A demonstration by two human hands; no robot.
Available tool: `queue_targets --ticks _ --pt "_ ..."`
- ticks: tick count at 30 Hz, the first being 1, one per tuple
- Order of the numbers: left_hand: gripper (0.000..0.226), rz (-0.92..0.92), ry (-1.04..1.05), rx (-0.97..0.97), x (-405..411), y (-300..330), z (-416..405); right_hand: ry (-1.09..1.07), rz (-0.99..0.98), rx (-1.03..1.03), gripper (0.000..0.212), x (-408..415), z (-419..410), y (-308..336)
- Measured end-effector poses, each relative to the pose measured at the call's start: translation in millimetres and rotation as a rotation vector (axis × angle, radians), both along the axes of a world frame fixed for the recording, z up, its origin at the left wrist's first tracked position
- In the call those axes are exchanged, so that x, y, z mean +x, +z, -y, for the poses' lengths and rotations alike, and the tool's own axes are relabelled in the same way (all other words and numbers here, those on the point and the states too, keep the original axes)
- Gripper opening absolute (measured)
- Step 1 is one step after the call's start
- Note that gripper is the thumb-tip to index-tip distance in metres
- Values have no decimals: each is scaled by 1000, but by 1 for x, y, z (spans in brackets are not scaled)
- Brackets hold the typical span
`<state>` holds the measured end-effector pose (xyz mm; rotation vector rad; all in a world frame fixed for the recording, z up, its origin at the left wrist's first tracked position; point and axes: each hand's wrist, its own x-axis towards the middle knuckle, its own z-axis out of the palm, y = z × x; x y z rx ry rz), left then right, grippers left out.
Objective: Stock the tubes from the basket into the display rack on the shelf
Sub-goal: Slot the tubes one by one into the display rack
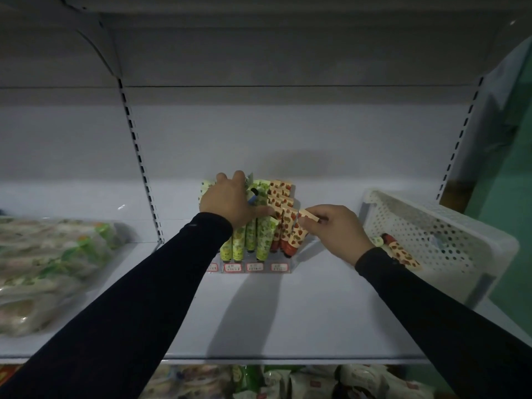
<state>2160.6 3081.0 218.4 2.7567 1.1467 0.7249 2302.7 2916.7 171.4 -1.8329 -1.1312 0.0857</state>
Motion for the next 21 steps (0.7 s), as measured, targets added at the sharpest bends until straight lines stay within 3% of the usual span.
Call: queue_targets --ticks 9,21 --pt "91 51 28 33 3 -3 -2 -15 12 -1 17 -5 -4 -1" --pt "88 -20 45 41 -1 -7 -4 -18 95 -48 23 -7 -9 -1"
